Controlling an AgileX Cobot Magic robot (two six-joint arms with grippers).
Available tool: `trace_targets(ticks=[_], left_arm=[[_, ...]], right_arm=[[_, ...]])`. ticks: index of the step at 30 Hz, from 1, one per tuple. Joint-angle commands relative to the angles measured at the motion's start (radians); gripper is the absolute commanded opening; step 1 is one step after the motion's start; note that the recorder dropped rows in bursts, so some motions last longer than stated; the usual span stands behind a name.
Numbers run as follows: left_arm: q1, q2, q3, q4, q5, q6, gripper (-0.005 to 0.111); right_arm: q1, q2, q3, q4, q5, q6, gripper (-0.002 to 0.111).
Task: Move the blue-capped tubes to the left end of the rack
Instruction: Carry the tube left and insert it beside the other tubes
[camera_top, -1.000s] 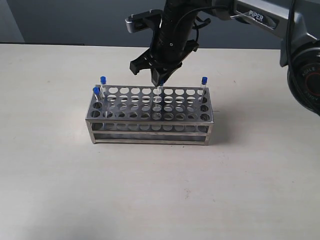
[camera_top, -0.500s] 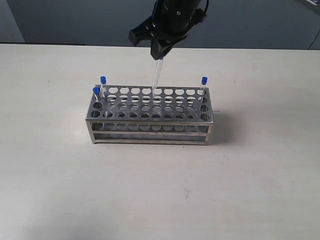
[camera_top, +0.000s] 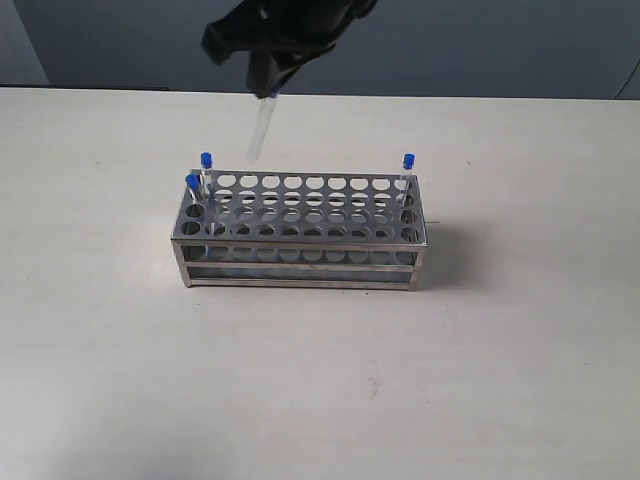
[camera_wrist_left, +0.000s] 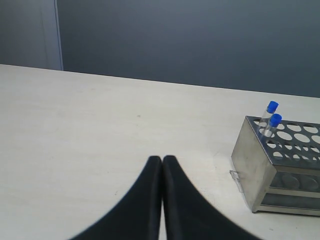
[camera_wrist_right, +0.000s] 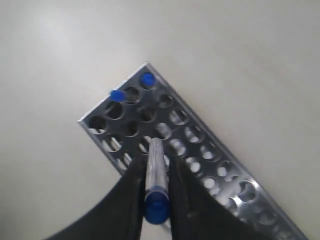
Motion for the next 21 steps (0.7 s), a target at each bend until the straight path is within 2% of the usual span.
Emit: trace_targets(ticks=[1,6,21], left_arm=[[-0.011,-0.005,-0.003,0.001,0.003,0.000,0.001],[-0.011,-0.005,-0.003,0.001,0.003,0.000,0.001],[-0.011,-0.005,-0.003,0.001,0.003,0.000,0.001]], right_arm=[[0.092,-0.004,0.000,-0.017,-0.007,-0.026,0.002],[0.160,0.043,-0.008,-0.084,-0.007,-0.035,-0.001],[0.161,0.108,-0.057,-0.112,-0.007,-0.080,-0.001]])
